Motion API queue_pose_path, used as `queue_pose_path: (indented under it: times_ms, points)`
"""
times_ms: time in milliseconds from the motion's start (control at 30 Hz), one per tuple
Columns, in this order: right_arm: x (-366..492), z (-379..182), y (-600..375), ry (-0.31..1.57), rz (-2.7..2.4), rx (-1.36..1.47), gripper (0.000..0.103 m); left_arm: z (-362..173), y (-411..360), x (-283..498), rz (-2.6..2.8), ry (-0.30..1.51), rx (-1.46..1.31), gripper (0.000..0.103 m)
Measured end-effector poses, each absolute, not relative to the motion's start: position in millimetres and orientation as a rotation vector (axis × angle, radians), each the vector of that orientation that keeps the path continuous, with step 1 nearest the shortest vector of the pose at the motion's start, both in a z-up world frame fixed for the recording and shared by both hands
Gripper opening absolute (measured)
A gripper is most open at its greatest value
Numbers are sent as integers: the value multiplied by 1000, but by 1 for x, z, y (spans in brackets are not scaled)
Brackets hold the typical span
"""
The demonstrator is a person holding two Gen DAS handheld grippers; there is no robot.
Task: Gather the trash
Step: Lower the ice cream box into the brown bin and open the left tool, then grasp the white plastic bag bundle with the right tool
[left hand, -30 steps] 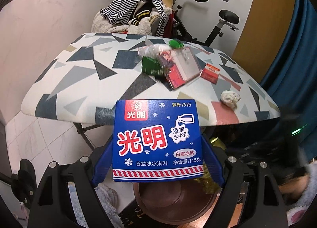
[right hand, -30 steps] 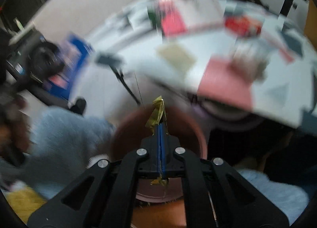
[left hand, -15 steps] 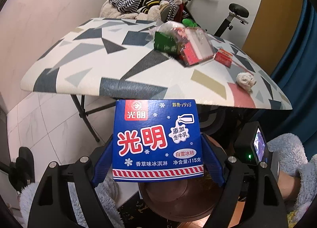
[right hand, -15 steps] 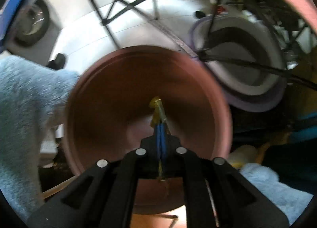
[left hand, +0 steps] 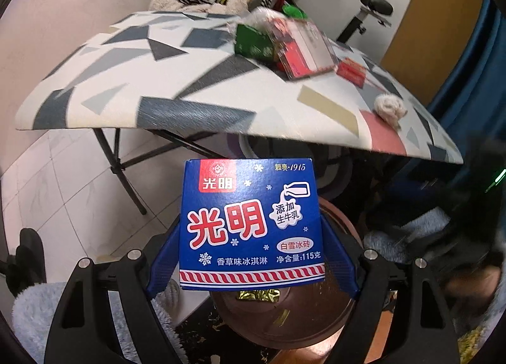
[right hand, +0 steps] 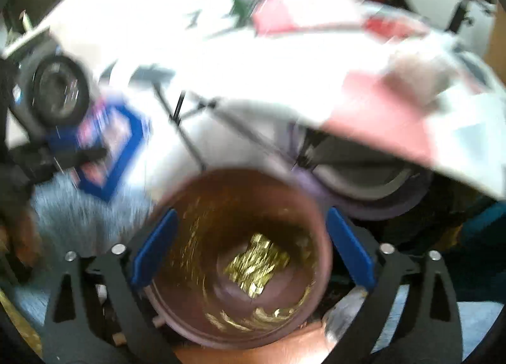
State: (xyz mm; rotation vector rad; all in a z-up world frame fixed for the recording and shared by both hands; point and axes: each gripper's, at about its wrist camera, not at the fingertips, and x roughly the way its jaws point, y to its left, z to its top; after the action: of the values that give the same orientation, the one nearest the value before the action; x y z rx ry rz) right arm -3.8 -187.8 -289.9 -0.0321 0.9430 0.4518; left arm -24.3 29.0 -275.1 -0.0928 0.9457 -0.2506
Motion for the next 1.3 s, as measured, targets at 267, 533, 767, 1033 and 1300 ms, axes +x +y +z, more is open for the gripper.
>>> queue_pose_path:
  times_ms: [267,533,767,1033,1300]
  points:
    - [-14,-237,-245,742,281,37,97,-316,-28,-16,-355,1048,144,80]
    - [-6,-258,-264,790,190,97,97,-365,-50,0,-369,1194,253,85]
    - [-6,-262,-262,780,194,112,97,-356,-35,2,-343,1136,153,98]
    - [-8,-259,-259,747,249,143,98,-311,8,-3,-210,925,-32,98]
    - [14,-247,-271,741,253,220,98,-267,40,-1,-144,770,-162,98]
